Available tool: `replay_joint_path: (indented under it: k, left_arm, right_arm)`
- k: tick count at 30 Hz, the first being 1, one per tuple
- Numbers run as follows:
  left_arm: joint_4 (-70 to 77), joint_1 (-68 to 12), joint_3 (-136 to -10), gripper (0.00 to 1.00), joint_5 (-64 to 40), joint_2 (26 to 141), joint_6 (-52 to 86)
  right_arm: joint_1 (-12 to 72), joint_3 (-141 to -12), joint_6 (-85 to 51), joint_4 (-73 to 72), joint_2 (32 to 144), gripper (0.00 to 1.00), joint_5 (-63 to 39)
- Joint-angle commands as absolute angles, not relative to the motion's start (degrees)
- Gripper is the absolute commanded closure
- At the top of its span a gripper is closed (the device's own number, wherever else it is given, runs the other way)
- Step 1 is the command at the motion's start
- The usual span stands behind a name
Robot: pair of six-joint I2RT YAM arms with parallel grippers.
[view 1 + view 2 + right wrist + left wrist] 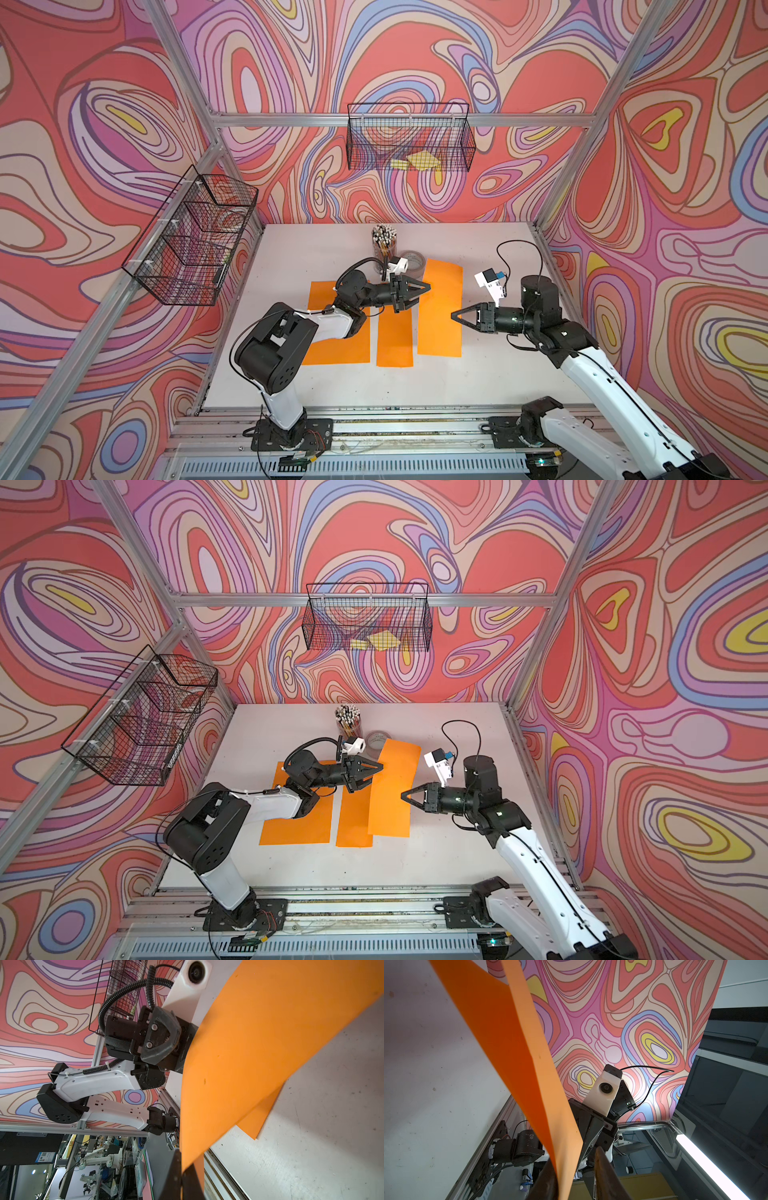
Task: Fold the rectangular paper in half along the long edge
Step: Pick up the paper from the center of the board, then fold the paper.
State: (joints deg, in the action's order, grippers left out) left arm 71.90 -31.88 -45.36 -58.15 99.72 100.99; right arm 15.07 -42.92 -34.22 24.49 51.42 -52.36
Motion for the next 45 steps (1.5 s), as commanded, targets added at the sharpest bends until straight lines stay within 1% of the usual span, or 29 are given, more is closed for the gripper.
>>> replay_joint_path:
  k: [1,6,10,19,24,26,28,30,31,32,33,35,37,41,44,45]
  left_arm:
    - [75.8,-31.6,-45.0,0.7,-59.6,97.7,102.2]
    - [75.8,-31.6,-44.0,0.7,-59.8,96.9,102.0]
    - [75.8,-31.6,-43.6,0.72,-59.5,96.3,101.8]
    - [74.6,-33.3,-43.6,0.83,-59.5,95.9,100.8]
    - [72.8,-33.3,-43.6,0.95,-59.6,95.3,99.7]
    - [69.6,-33.3,-43.5,1.0,-60.0,94.2,97.8]
    - [63.1,-33.3,-43.3,1.0,-60.5,92.1,94.1]
    - [52.9,-33.3,-43.4,1.0,-60.6,89.2,87.9]
    - [45.7,-33.3,-43.8,1.0,-60.4,87.5,83.8]
    - [37.4,-33.3,-44.5,1.0,-59.9,85.6,79.2]
    - [29.7,-33.3,-45.3,1.0,-59.0,83.9,74.7]
    - [12.2,-33.6,-48.3,1.0,-56.3,80.8,64.8]
    - [3.4,-34.2,-49.9,1.0,-54.3,79.5,60.1]
    - [6.7,-34.7,-47.5,1.0,-55.0,78.9,62.1]
    - [5.8,-34.7,-47.1,1.0,-54.9,77.7,61.6]
    - [5.8,-34.7,-47.2,1.0,-55.2,76.9,61.4]
  right_arm:
    - [15.3,-42.3,-34.6,24.6,51.7,1.0,-51.3]
    - [15.3,-42.7,-34.4,24.4,52.2,1.0,-51.7]
    - [15.3,-42.5,-34.8,23.4,53.1,1.0,-52.2]
    - [15.3,-42.6,-36.0,20.3,54.9,1.0,-53.7]
    - [15.3,-42.2,-36.1,19.4,55.3,1.0,-54.2]
    - [15.3,-42.0,-35.6,20.0,55.1,1.0,-54.1]
    - [15.3,-41.8,-35.0,20.4,54.4,0.99,-53.6]
    - [15.3,-41.5,-35.0,20.6,53.3,0.75,-52.2]
    - [15.3,-41.3,-35.2,20.2,52.9,0.65,-52.0]
    - [15.3,-41.1,-35.7,19.3,52.8,0.59,-52.2]
    - [15.3,-40.8,-36.4,18.0,52.7,0.55,-52.9]
    - [15.3,-39.9,-38.5,13.9,53.0,0.5,-54.1]
    - [15.4,-39.0,-41.1,8.8,53.5,0.47,-55.0]
    - [15.3,-37.1,-46.0,-1.9,56.0,0.47,-58.1]
    - [15.3,-36.2,-44.2,-2.6,56.4,0.45,-57.7]
    - [15.3,-35.6,-43.7,-2.6,56.2,0.42,-56.8]
